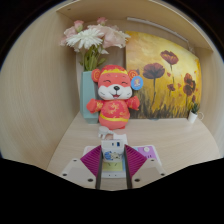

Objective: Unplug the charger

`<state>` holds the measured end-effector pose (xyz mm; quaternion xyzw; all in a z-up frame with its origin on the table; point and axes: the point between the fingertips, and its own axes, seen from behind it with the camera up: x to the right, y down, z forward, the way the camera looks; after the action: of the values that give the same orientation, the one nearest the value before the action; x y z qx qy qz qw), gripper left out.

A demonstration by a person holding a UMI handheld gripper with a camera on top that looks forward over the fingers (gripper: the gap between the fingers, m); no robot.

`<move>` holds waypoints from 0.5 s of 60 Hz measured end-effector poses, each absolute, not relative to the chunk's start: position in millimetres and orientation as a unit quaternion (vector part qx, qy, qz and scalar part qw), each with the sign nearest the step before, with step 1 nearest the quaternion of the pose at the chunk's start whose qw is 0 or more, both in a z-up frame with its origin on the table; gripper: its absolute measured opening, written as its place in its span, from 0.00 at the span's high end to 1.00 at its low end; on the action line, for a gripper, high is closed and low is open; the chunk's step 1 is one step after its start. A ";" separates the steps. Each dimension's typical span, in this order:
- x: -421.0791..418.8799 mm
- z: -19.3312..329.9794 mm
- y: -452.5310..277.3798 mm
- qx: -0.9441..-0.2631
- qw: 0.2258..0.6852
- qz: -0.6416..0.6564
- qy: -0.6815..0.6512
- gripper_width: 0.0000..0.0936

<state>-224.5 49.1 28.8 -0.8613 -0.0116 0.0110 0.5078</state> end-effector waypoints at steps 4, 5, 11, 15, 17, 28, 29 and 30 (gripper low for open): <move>-225.0 28.8 45.6 -0.861 0.509 0.013 0.000 0.69; -226.1 29.7 45.0 -0.861 0.508 0.011 0.005 0.69; -225.2 27.0 46.8 -0.869 0.495 0.004 0.003 0.77; -225.7 26.6 48.5 -0.883 0.470 0.014 0.012 0.81; -226.2 27.3 49.1 -0.892 0.451 0.021 0.016 0.82; -175.9 270.9 85.2 -0.764 0.644 0.027 0.009 0.83; -168.6 282.5 88.7 -0.763 0.646 0.024 0.013 0.83; -156.1 289.0 83.3 -0.763 0.645 0.026 0.011 0.83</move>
<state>-156.1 83.3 289.0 -0.7635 0.0112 0.0258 0.6452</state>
